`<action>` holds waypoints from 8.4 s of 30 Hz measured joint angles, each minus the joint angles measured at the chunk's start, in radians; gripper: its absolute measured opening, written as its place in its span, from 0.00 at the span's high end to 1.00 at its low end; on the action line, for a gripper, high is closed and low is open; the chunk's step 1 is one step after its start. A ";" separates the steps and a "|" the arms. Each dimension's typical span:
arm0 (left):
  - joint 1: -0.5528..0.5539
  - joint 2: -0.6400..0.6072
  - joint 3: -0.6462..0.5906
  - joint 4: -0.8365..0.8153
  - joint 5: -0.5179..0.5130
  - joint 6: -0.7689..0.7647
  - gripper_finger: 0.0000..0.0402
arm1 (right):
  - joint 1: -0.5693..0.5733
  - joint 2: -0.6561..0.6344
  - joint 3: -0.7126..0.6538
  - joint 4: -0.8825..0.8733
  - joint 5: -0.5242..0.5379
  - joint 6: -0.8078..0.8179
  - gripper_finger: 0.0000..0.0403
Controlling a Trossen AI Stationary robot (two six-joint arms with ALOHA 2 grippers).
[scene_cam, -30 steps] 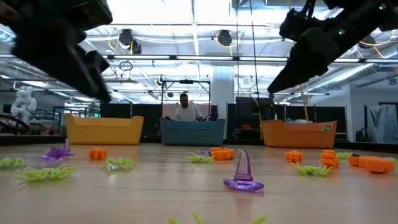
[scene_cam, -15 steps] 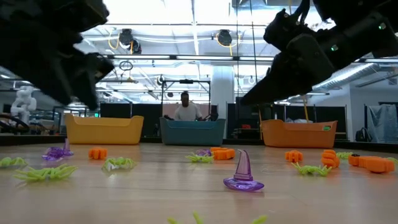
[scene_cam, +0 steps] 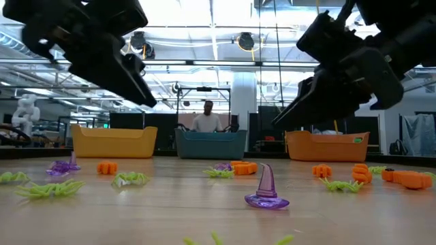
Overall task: Sort Halloween decoration
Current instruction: Put the green spider toy into the blue bin
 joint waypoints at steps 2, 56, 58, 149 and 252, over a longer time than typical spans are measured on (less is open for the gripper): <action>0.000 0.000 0.000 0.002 -0.043 -0.003 0.58 | -0.010 0.000 0.001 -0.013 0.001 -0.024 0.65; 0.064 0.000 0.000 0.006 -0.165 0.189 0.58 | 0.097 -0.054 0.146 -1.115 -0.028 0.839 0.65; 0.064 0.000 0.000 0.006 -0.165 0.189 0.58 | 0.094 -0.054 0.142 -1.096 -0.028 0.827 0.65; 0.064 0.000 -0.001 0.035 -0.165 0.206 0.58 | 0.070 -0.360 -0.061 -0.188 0.054 0.261 1.00; 0.064 0.000 -0.001 0.207 -0.166 -0.029 0.58 | -0.169 -0.201 -0.300 0.752 -0.235 -0.336 1.00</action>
